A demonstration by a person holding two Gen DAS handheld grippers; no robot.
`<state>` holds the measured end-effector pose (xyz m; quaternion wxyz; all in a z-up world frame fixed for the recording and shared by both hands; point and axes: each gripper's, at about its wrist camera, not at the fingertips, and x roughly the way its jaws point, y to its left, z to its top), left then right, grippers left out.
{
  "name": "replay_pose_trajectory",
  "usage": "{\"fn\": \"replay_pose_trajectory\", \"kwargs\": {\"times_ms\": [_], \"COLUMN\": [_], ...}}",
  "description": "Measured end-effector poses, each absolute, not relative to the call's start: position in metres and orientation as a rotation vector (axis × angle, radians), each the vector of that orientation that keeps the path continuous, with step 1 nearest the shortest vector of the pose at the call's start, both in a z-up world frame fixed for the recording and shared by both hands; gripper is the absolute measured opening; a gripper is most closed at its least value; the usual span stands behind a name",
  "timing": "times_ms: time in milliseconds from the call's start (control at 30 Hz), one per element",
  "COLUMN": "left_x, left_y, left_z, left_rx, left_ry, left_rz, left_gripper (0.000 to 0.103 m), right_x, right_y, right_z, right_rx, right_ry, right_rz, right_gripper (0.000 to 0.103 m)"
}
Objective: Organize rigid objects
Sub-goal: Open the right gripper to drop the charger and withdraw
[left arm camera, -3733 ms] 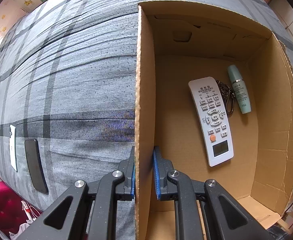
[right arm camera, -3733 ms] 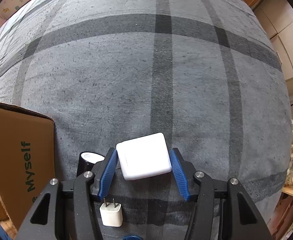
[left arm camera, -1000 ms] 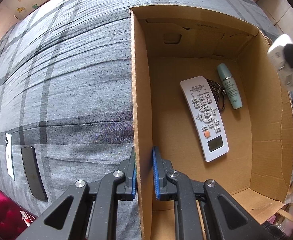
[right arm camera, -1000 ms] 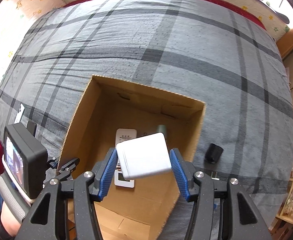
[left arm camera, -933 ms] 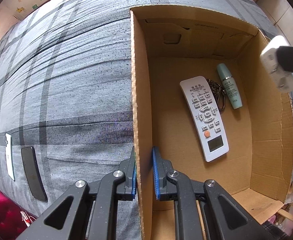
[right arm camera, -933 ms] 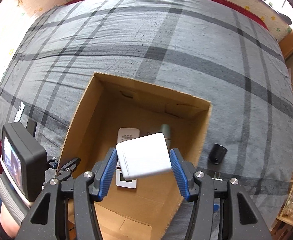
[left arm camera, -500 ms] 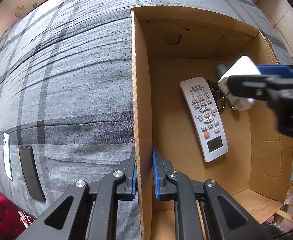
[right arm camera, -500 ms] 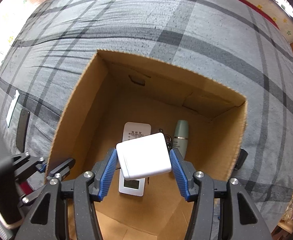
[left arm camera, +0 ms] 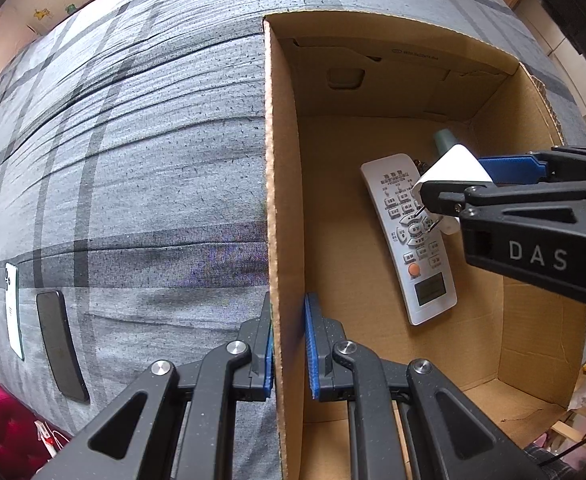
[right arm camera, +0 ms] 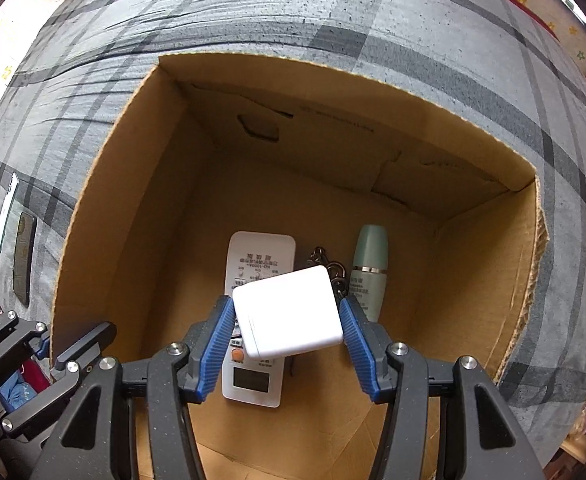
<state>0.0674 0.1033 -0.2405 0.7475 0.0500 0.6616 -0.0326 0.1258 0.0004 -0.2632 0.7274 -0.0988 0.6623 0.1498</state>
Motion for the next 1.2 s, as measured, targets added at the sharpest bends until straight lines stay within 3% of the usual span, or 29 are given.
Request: {"fn": "replay_pose_trajectory", "kwargs": {"times_ms": [600,867,1067,1200], "left_x": [0.066,0.067,0.067,0.067], "left_y": [0.103,0.1,0.099,0.099], "left_z": [-0.239,-0.239,-0.238,-0.238], "left_rx": [0.109,0.116,0.116,0.115], "left_ry": [1.446,1.447,1.448,1.449], "left_rz": [-0.067,-0.06,-0.056,-0.055], "left_gripper": [0.013,0.013,0.013,0.013], "right_x": [0.127,0.119,0.114,0.111], "right_y": [-0.01,-0.022,-0.048,-0.071], "right_z": [-0.222,-0.186,-0.167,-0.157], "right_rx": [-0.18,-0.142,-0.11,-0.097], "right_ry": [1.379,1.32,1.28,1.259], "right_rz": [0.348,0.311,0.274,0.234], "right_gripper": [0.068,0.082,0.1,0.102]}}
